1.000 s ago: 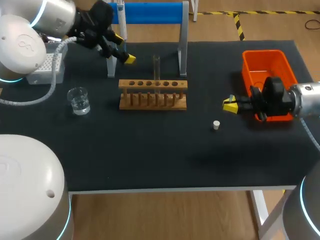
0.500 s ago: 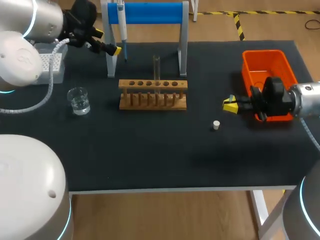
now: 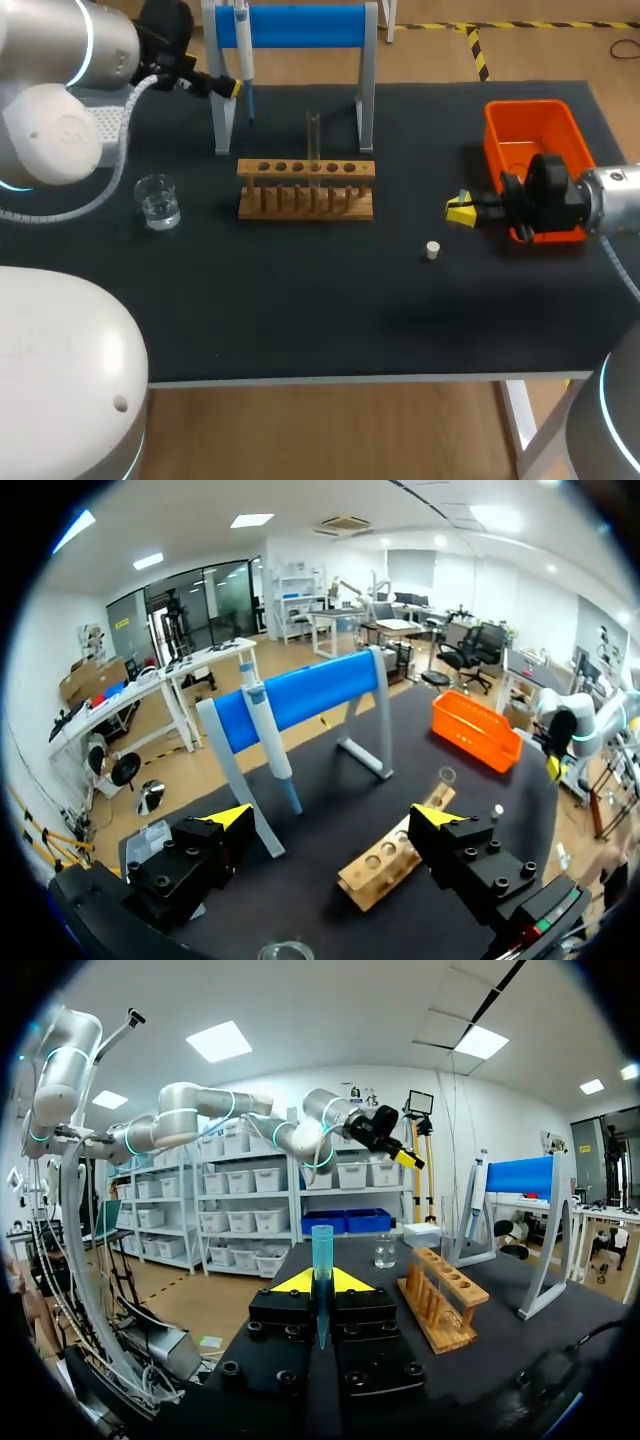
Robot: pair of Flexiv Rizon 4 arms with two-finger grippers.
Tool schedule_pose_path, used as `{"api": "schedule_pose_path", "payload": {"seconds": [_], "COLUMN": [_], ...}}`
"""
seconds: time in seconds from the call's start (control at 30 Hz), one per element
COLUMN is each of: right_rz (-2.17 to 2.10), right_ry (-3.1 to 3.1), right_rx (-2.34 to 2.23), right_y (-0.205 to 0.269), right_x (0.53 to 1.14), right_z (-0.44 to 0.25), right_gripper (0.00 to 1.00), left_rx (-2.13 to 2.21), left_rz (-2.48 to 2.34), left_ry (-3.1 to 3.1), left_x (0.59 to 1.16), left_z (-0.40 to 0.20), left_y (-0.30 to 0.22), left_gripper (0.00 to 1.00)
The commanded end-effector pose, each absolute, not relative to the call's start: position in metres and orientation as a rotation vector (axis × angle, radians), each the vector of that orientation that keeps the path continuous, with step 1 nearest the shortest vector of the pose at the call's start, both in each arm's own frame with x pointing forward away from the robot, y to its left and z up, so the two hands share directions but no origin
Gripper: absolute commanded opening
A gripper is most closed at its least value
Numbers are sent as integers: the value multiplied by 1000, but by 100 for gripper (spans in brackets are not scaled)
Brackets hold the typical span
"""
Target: Invert the test tube, pick up the pipette, mount the tip to pipette, aspirate from beaker and dispense into the tube, eject the tip, return the pipette, and cap with the stopper.
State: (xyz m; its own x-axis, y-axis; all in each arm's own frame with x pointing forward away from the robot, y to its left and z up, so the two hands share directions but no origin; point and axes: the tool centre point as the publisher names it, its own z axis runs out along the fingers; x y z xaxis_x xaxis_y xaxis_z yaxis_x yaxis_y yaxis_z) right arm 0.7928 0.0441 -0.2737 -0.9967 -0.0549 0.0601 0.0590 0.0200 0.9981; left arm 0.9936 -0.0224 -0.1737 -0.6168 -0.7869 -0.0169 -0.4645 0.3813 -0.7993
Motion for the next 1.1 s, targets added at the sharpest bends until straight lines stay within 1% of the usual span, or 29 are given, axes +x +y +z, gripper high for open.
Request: {"api": "schedule_pose_path", "payload": {"seconds": [0.03, 0.6, 1.1], "right_rz": [-2143, -2143, -2143], "right_ry": [-2184, -2184, -2184], "right_rx": [-3, -3, -3], "right_y": [44, 44, 44], "right_x": [793, 793, 793], "right_z": [-274, -274, -274], "right_gripper": [0, 0, 0], "left_rx": [-1155, -1303, -1389], "left_rz": [-1041, -907, -897], "left_ry": [2146, 1878, 1760], "left_x": [1004, 1024, 1041], "left_z": [-177, -180, -186], "left_y": [-31, -34, -37], "left_gripper": [100, 100, 100]}}
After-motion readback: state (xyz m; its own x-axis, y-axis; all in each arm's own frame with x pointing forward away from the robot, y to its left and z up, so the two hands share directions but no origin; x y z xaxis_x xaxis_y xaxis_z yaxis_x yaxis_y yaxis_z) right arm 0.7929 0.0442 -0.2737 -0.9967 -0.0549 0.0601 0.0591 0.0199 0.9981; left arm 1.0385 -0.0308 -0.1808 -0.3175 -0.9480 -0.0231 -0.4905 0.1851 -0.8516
